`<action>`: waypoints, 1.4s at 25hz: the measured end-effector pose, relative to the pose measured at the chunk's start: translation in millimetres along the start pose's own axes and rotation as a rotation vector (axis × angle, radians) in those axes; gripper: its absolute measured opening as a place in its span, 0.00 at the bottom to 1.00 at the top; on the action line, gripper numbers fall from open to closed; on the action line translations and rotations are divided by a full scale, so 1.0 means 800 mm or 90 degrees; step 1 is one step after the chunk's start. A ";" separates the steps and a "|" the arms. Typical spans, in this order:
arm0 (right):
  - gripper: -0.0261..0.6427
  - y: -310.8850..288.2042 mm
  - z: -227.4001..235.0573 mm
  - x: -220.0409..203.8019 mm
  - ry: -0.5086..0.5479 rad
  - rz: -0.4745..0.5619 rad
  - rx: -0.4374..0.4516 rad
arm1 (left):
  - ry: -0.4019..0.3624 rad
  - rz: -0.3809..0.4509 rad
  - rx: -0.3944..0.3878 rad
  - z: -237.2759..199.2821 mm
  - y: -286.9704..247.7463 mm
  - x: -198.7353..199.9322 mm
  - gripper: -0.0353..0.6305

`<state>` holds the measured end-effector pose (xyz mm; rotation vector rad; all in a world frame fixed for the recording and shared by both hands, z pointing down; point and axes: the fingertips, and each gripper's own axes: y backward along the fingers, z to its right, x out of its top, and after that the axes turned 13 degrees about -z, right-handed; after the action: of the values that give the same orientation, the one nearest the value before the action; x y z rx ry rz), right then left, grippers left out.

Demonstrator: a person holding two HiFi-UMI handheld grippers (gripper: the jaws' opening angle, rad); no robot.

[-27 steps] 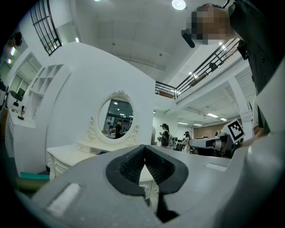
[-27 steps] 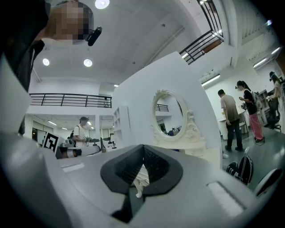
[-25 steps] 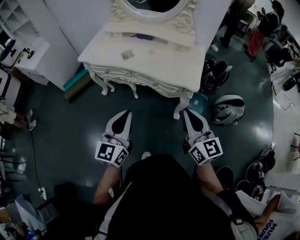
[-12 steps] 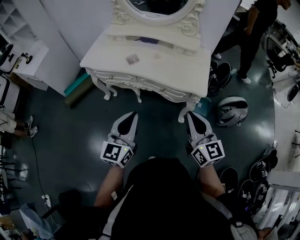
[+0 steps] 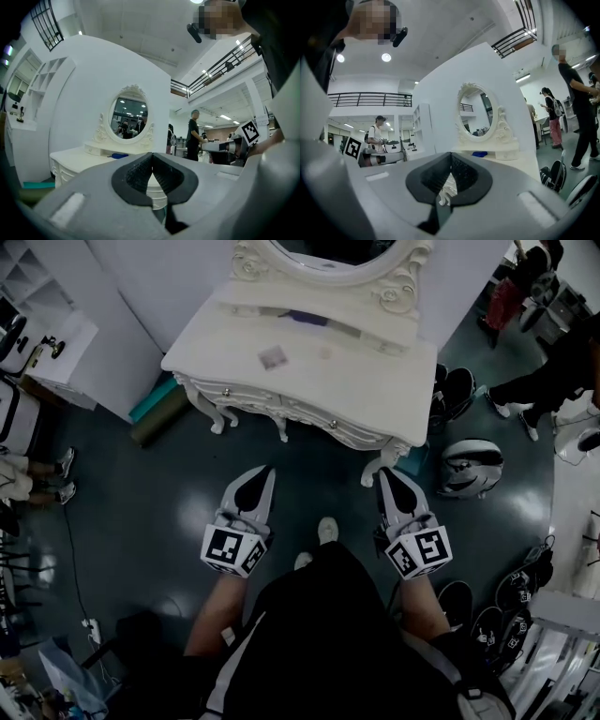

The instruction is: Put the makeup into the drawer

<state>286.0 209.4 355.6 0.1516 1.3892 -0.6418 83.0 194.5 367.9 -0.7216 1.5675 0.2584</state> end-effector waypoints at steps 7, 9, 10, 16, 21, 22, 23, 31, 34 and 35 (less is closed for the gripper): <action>0.04 -0.063 0.036 0.016 -0.001 -0.007 0.052 | 0.011 -0.001 0.071 -0.041 -0.040 0.011 0.05; 0.04 -0.081 0.048 0.024 -0.002 -0.007 0.067 | 0.008 -0.002 0.093 -0.054 -0.053 0.016 0.05; 0.04 -0.089 0.055 0.028 -0.002 -0.007 0.074 | 0.007 -0.003 0.105 -0.061 -0.058 0.019 0.05; 0.04 -0.132 0.093 0.049 0.004 -0.010 0.104 | 0.011 -0.004 0.156 -0.092 -0.088 0.031 0.05; 0.04 -0.164 0.103 0.055 0.009 -0.021 0.118 | 0.008 -0.026 0.179 -0.122 -0.107 0.025 0.05; 0.04 -0.170 0.102 0.055 0.011 -0.023 0.121 | 0.008 -0.029 0.183 -0.129 -0.109 0.024 0.05; 0.04 -0.175 0.101 0.056 0.012 -0.026 0.124 | 0.008 -0.032 0.185 -0.136 -0.111 0.024 0.05; 0.04 -0.223 0.083 0.062 0.017 -0.030 0.110 | 0.010 -0.036 0.161 -0.189 -0.131 0.026 0.05; 0.04 -0.239 0.074 0.063 0.013 -0.030 0.098 | 0.011 -0.048 0.150 -0.214 -0.137 0.021 0.05; 0.04 -0.244 0.072 0.063 0.013 -0.032 0.095 | 0.009 -0.052 0.147 -0.223 -0.139 0.019 0.05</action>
<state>239.3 5.6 371.8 0.2430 1.3677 -0.7871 3.6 3.5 407.5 -0.6057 1.5465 0.0105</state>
